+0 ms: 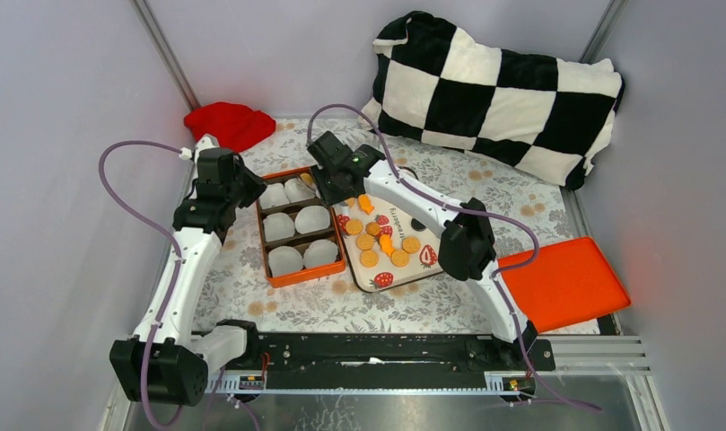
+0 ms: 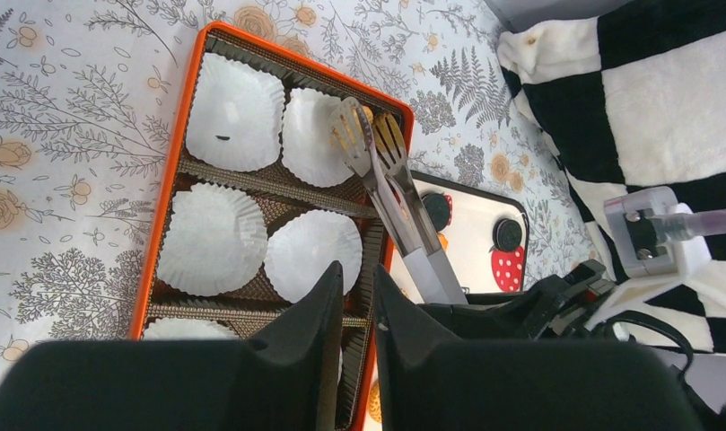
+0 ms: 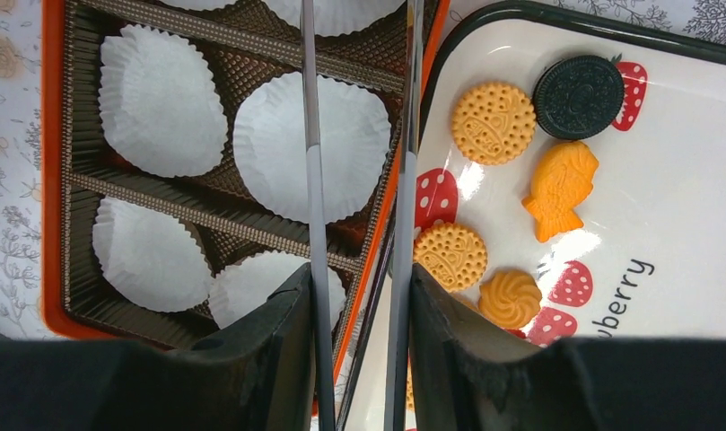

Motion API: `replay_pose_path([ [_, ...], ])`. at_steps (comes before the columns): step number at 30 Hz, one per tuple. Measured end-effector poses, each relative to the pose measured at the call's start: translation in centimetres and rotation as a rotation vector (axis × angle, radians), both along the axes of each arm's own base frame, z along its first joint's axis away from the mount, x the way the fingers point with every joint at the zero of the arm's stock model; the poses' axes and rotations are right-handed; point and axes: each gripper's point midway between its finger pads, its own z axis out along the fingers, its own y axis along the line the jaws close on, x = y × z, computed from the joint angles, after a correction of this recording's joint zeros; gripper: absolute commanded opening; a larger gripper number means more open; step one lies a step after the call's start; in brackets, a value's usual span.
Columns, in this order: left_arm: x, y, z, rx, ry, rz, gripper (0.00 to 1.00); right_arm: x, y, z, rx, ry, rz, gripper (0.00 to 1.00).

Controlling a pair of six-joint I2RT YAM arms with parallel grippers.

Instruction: Pack the cookies

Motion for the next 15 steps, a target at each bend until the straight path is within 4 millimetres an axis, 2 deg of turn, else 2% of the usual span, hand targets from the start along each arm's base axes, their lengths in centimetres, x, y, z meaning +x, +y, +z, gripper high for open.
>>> replay_pose_path([
  [2, 0.0, -0.1, -0.1, -0.003, 0.003, -0.006, 0.23, 0.0, 0.0, -0.5, -0.003, 0.001, -0.001, 0.42],
  [3, 0.0, -0.2, -0.2, -0.005, 0.004, -0.011, 0.23, 0.0, -0.1, -0.8, -0.008, 0.005, -0.001, 0.5],
  [6, -0.1, -0.5, -0.2, -0.013, 0.006, -0.028, 0.24, -0.4, -0.3, -2.2, -0.021, 0.022, 0.007, 0.56],
  [8, -0.2, -0.8, -0.3, -0.019, 0.008, -0.045, 0.24, -0.7, -0.2, -2.7, -0.021, 0.034, 0.017, 0.56],
  [15, -0.4, -1.6, -0.5, -0.038, 0.011, -0.093, 0.24, -0.7, 0.0, -1.9, 0.007, 0.01, 0.021, 0.49],
])
